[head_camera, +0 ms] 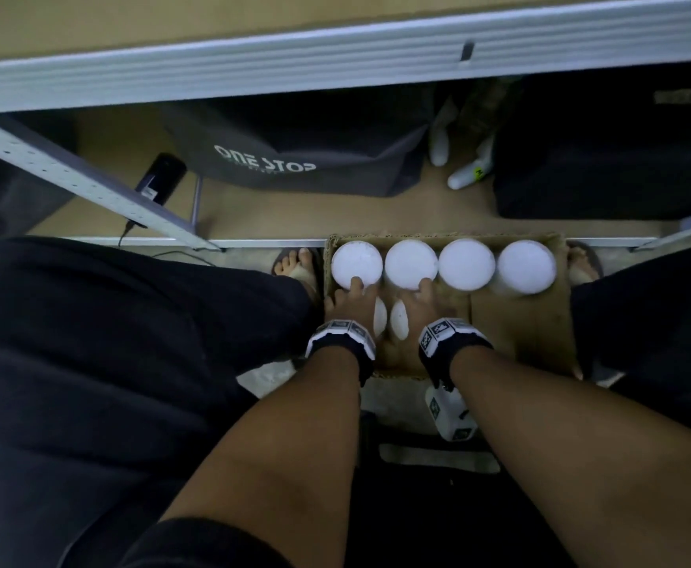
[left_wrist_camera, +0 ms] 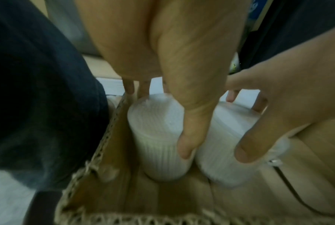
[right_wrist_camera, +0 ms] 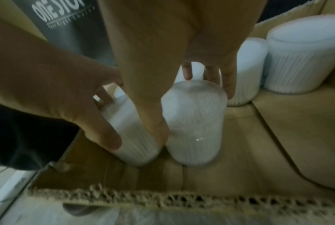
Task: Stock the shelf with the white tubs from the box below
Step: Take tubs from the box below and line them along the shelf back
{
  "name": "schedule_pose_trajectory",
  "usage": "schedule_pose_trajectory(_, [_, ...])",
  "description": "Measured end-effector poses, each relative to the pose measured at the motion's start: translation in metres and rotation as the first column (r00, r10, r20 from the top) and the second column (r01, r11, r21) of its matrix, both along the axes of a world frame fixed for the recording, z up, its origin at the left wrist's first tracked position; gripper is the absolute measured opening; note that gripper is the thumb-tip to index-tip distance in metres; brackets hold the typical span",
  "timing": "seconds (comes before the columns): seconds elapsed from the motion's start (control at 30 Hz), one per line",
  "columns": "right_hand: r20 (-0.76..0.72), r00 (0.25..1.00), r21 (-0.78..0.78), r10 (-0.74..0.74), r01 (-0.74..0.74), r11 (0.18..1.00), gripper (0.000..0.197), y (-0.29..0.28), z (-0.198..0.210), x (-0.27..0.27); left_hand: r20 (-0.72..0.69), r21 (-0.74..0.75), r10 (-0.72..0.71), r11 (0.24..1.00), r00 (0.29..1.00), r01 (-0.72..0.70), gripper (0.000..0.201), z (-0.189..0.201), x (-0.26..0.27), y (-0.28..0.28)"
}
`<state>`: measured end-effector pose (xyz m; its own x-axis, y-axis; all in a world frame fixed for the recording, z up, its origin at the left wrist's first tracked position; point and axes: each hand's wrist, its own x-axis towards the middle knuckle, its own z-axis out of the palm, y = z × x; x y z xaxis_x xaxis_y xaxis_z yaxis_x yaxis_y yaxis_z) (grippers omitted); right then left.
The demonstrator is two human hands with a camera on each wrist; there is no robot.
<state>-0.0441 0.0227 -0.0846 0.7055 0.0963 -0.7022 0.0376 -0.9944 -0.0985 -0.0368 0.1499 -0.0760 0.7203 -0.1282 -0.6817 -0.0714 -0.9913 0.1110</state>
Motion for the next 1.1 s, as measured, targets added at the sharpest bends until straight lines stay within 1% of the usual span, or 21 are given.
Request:
schedule_pose_trajectory(0.03, [0.057,0.998,0.048,-0.017,0.015,0.999,0.053,-0.002,0.008,-0.001,-0.035,-0.014,0.006,1.0,0.999,-0.007,0.077,0.002,0.002,0.0])
schedule_pose_trajectory(0.07, [0.056,0.997,0.061,-0.046,0.042,0.997,0.057,-0.007,0.014,-0.002,-0.061,-0.031,0.006,0.999,0.998,-0.007,0.082,0.004,0.003,0.0])
schedule_pose_trajectory(0.1, [0.049,0.996,0.073,-0.076,0.072,0.995,0.06,-0.012,0.018,-0.001,-0.097,-0.035,0.013,0.999,0.995,-0.016,0.088,0.007,0.006,0.001])
schedule_pose_trajectory(0.17, [-0.033,0.996,0.093,-0.084,0.086,0.992,0.066,-0.019,0.033,0.003,-0.144,-0.039,0.007,0.999,0.99,-0.012,0.099,0.014,0.012,-0.001])
schedule_pose_trajectory(0.23, [-0.076,0.993,0.087,-0.086,0.092,0.992,0.076,-0.027,0.052,0.009,-0.111,-0.02,-0.006,1.0,0.994,0.003,0.101,0.027,0.017,-0.009])
schedule_pose_trajectory(0.27, [-0.052,0.995,0.077,-0.087,0.091,0.993,0.082,-0.032,0.065,0.013,-0.069,-0.015,-0.021,1.0,0.997,0.02,0.099,0.039,0.022,-0.016])
schedule_pose_trajectory(0.3, [-0.052,0.994,0.082,-0.096,0.1,0.992,0.089,-0.033,0.069,0.016,-0.05,-0.011,-0.021,1.0,0.999,0.02,0.096,0.046,0.025,-0.019])
schedule_pose_trajectory(0.37, [0.018,0.993,0.086,-0.117,0.115,0.99,0.1,-0.045,0.072,0.026,0.007,-0.019,-0.036,0.999,0.999,0.036,0.098,0.069,0.034,-0.028])
schedule_pose_trajectory(0.4, [0.041,0.993,0.097,-0.112,0.108,0.989,0.103,-0.05,0.084,0.027,0.028,-0.026,-0.041,0.999,0.999,0.042,0.099,0.083,0.037,-0.031])
schedule_pose_trajectory(0.43, [0.074,0.991,0.092,-0.108,0.101,0.991,0.102,-0.055,0.096,0.03,0.054,-0.048,-0.035,0.998,0.998,0.038,0.099,0.098,0.041,-0.035])
schedule_pose_trajectory(0.5, [0.161,0.977,0.112,-0.137,0.119,0.986,0.089,-0.066,0.126,0.033,0.105,-0.116,-0.005,0.993,0.995,0.017,0.097,0.123,0.047,-0.042])
schedule_pose_trajectory(0.53, [0.173,0.97,0.118,-0.171,0.152,0.981,0.084,-0.07,0.142,0.034,0.142,-0.147,-0.006,0.989,0.99,0.027,0.095,0.136,0.049,-0.045])
schedule_pose_trajectory(0.6, [0.177,0.956,0.109,-0.232,0.215,0.971,0.086,-0.076,0.173,0.035,0.203,-0.188,-0.01,0.981,0.979,0.049,0.089,0.16,0.052,-0.051])
schedule_pose_trajectory(0.63, [0.209,0.945,0.116,-0.253,0.233,0.966,0.086,-0.08,0.189,0.034,0.234,-0.215,-0.006,0.975,0.972,0.058,0.087,0.175,0.053,-0.054])
schedule_pose_trajectory(0.73, [0.29,0.926,0.14,-0.241,0.208,0.968,0.082,-0.086,0.228,0.03,0.292,-0.285,-0.011,0.953,0.956,0.098,0.084,0.214,0.055,-0.058])
schedule_pose_trajectory(0.83, [0.352,0.904,0.168,-0.242,0.194,0.967,0.086,-0.094,0.266,0.026,0.343,-0.348,0.005,0.93,0.939,0.122,0.083,0.251,0.056,-0.057])
schedule_pose_trajectory(0.97, [0.416,0.857,0.277,-0.303,0.198,0.94,0.087,-0.102,0.316,0.02,0.429,-0.446,0.078,0.885,0.9,0.136,0.086,0.298,0.054,-0.052])
schedule_pose_trajectory(1.1, [0.502,0.801,0.378,-0.326,0.136,0.916,0.083,-0.11,0.353,0.013,0.518,-0.494,0.106,0.847,0.849,0.197,0.079,0.335,0.048,-0.048])
